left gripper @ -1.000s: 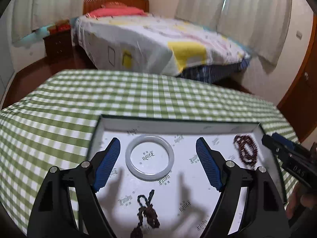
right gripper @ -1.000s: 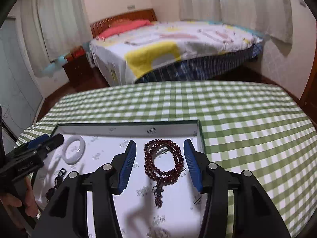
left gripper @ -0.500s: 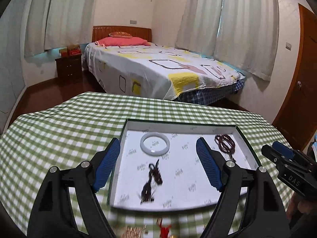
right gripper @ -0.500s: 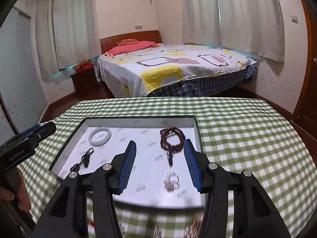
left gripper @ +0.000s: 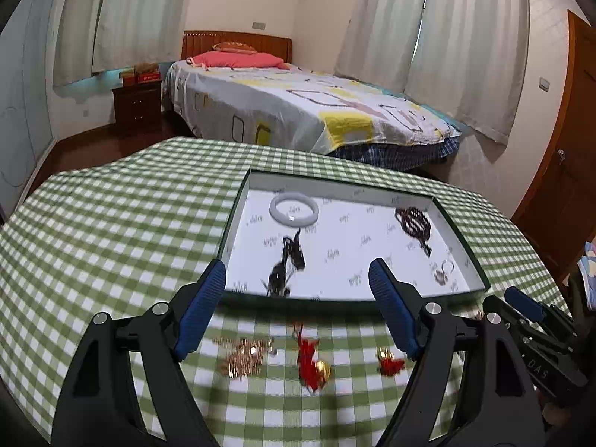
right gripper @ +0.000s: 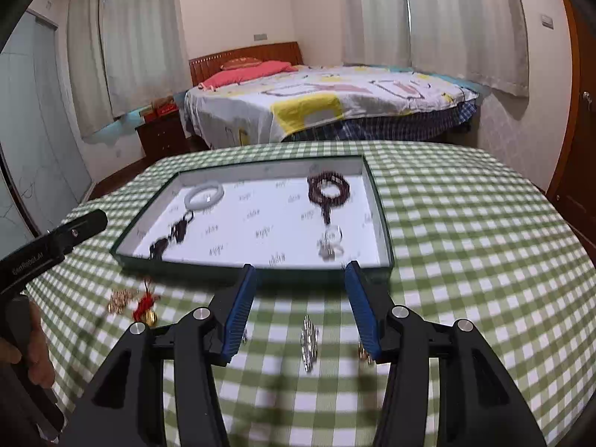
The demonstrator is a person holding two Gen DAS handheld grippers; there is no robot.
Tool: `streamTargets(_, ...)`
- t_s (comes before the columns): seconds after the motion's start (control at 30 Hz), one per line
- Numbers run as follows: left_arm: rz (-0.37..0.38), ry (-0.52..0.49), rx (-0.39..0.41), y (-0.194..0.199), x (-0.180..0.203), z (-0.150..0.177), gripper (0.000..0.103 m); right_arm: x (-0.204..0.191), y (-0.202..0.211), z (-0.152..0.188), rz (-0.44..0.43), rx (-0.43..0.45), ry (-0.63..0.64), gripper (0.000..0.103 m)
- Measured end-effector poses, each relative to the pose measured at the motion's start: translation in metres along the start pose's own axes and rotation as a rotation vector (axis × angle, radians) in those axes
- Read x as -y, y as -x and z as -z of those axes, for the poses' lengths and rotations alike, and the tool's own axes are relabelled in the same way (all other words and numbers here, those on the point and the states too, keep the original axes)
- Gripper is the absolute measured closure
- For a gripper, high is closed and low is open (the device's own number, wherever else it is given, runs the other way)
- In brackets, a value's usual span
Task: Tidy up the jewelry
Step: 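Withdraw both open tools from the box toward the remaining jewelry, then close the right tool on the silver rhinestone brooch while the left tool approaches the gold chain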
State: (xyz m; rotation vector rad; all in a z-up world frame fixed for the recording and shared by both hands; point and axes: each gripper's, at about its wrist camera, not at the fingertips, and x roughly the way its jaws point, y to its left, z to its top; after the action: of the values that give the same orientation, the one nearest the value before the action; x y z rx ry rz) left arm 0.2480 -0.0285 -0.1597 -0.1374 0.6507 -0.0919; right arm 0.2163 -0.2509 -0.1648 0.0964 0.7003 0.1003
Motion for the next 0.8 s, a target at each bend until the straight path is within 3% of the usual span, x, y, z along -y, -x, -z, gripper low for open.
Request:
streamTargets(0.33,-0.033,0.003,-0.037,0.009,-0.015,0.026,0.025,-0.004,-0.010,0.024,-0.003,-0.074,0.013,0.055)
streamTargets(0.8,-0.073,0.015,-0.055,0.010,-0.035,0.036,0.025,-0.005,-0.030,0.028,0.008,-0.146,0.013,0.067)
